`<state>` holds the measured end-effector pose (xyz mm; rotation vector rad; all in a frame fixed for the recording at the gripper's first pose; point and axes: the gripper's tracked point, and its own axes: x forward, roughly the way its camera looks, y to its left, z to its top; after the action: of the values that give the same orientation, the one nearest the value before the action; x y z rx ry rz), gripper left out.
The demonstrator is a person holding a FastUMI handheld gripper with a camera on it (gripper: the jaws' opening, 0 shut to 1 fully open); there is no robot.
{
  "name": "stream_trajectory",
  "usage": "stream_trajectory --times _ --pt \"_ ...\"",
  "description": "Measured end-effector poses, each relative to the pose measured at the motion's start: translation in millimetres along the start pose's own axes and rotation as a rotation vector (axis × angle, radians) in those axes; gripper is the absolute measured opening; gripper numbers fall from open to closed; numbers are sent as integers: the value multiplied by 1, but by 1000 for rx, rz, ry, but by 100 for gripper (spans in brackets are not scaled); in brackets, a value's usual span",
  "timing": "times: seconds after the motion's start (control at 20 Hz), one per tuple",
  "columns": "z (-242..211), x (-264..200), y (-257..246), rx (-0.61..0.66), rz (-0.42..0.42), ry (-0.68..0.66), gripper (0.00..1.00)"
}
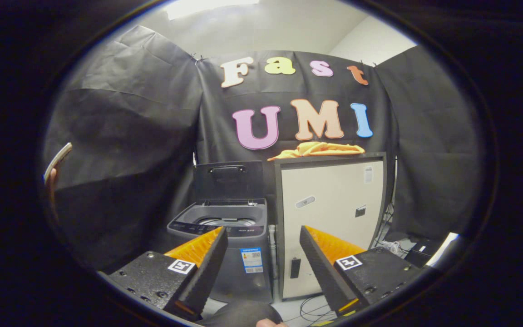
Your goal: Put the clothes into the washing machine and then close the washing machine lid.
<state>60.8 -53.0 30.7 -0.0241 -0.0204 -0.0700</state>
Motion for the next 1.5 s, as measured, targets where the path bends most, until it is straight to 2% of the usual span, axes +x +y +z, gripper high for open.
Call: stream_trajectory --times 0.7,1.05,1.5 --pt "1 105 -47 -3 -46 27 97" --pt "36 149 -78 -4 -91 12 97" --pt "95 198 -109 91 -106 -12 97"
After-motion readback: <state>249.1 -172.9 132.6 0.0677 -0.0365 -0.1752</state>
